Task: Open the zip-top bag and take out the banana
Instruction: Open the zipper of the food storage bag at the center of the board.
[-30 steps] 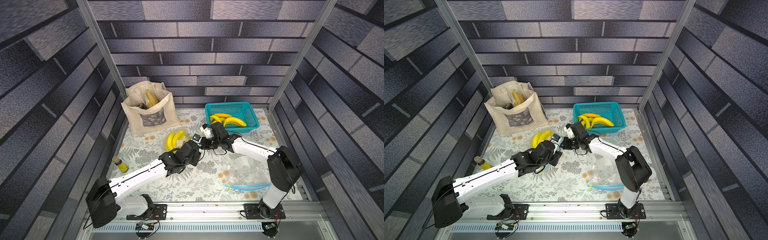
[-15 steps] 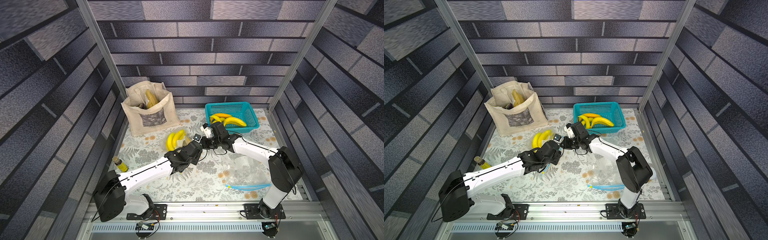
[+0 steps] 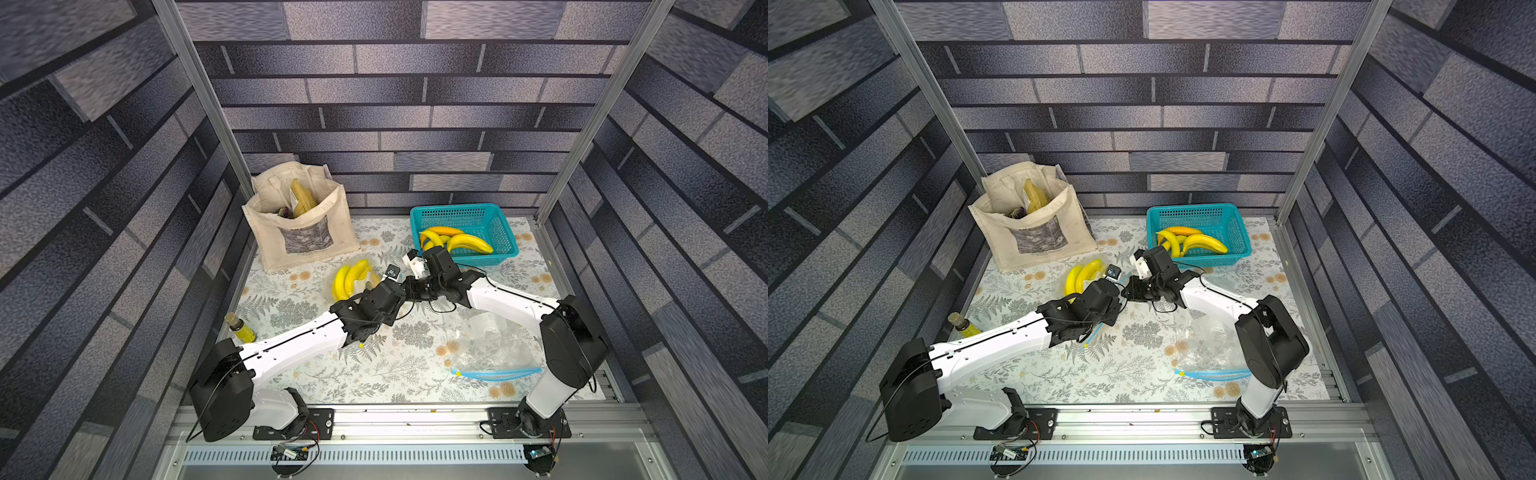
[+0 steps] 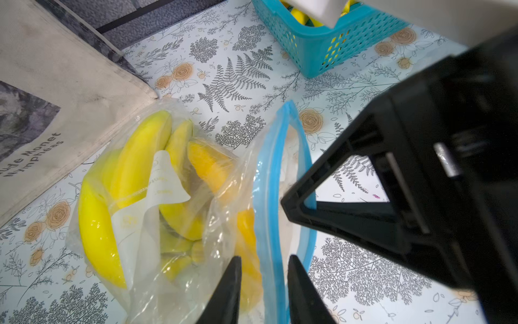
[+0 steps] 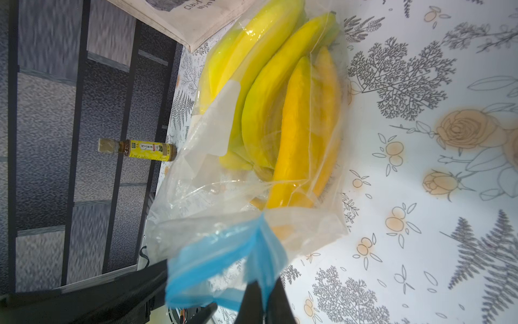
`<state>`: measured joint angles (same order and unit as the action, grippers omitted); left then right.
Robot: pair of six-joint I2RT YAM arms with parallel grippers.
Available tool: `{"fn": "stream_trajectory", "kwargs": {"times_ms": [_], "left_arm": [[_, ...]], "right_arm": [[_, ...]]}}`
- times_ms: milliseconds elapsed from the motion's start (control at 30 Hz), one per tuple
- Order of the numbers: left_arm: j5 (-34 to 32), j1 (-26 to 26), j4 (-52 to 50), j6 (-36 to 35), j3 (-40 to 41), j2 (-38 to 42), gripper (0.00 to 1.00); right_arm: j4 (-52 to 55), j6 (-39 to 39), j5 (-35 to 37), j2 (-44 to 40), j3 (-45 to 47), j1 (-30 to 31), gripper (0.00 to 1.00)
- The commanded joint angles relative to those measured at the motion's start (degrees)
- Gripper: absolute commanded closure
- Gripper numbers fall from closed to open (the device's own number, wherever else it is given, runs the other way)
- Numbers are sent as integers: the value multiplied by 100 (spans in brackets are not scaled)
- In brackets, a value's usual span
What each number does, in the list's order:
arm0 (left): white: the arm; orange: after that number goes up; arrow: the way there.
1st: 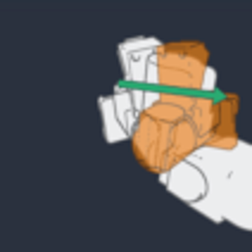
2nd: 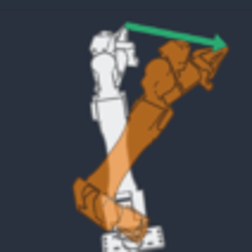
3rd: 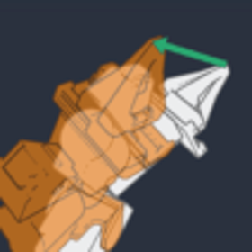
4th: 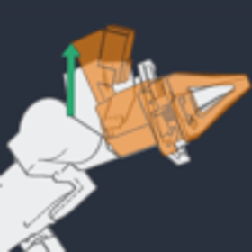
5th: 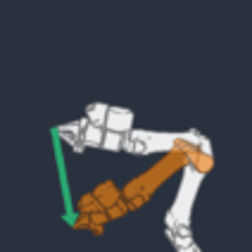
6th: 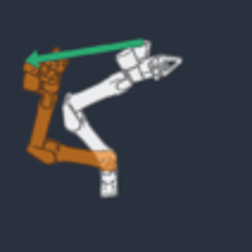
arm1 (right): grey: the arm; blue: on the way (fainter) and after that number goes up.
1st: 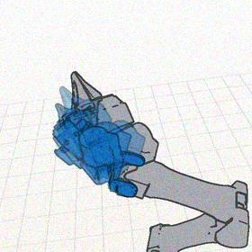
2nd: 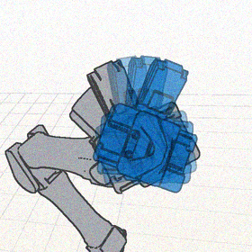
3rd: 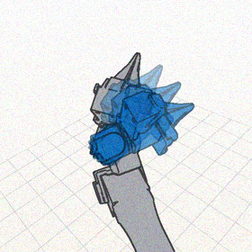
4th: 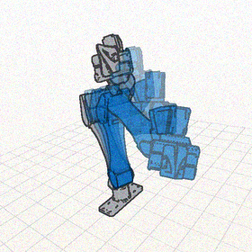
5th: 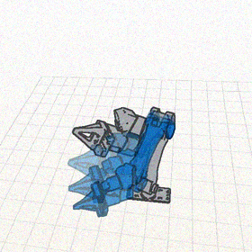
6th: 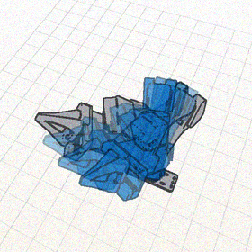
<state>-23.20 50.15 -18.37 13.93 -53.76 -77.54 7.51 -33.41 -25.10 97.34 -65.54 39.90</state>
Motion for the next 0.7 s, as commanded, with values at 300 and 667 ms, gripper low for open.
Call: {"fn": "stream_trajectory", "kwargs": {"times_ms": [300,667], "left_arm": [[-232,-73,-79,117,-206,-310,74],[-257,-351,-215,244,85,-56,96]], "right_arm": [[-144,-95,-139,-276,138,18,100],[172,274,-38,-453,353,-70,100]]}}
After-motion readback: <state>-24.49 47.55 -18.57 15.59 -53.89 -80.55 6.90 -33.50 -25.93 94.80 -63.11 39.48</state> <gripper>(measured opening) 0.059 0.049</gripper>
